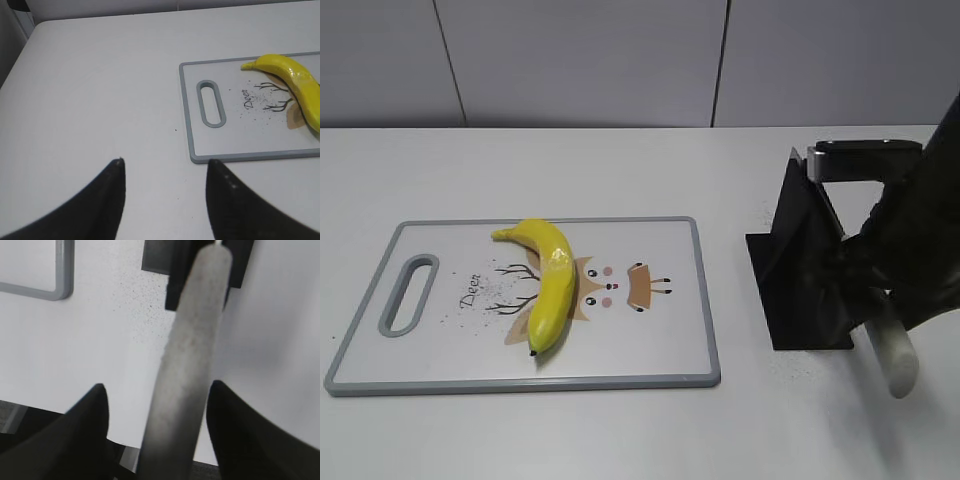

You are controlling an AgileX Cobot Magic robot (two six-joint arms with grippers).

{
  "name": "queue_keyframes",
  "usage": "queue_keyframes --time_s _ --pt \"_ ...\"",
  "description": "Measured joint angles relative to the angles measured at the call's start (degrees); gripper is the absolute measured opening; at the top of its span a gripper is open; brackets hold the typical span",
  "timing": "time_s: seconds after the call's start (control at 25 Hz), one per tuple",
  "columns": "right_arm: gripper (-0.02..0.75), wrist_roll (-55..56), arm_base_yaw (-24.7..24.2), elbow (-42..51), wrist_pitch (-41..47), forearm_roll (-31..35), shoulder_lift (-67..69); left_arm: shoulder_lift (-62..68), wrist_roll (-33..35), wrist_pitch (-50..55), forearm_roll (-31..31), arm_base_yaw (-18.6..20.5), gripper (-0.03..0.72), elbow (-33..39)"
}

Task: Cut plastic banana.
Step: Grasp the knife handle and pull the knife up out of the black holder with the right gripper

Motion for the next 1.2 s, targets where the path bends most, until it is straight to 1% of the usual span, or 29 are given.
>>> queue_keyframes --time_s 0.08,0.12,0.16,0.2,0.48,0.64,1.0,1.2 --pt "0.41 1.16 0.0 0.0 -0.43 0.28 0.73 0.0 0.0 0.0 0.12 0.0 0.501 0.0" --pt "0.328 2.14 0.0 0.0 -0.57 0.28 0.85 0.0 0.0 0.0 0.13 0.0 0.501 0.0" --pt "0.221 2.98 0.0 0.0 -0.63 0.28 0.85 0.0 0.0 0.0 0.13 0.0 0.501 0.0" --pt "0.155 4.5 0.0 0.0 -0.42 -0.05 0.85 0.0 0.0 0.0 0.13 0.0 0.501 0.0" --pt "0.161 5.84 -0.07 0.0 -0.27 0.12 -0.89 0.0 0.0 0.07 0.28 0.0 0.499 0.0" --pt "0.161 6.33 -0.07 0.0 0.23 0.12 -5.99 0.0 0.0 0.07 0.28 0.0 0.499 0.0" --pt "0.16 7.59 -0.02 -0.11 0.53 -2.33 -18.15 0.0 0.0 0.12 0.35 0.0 0.499 0.0" --pt "0.16 7.15 -0.02 -2.89 0.47 -4.3 -21.6 0.22 0.0 -0.38 0.35 0.0 0.499 -0.06"
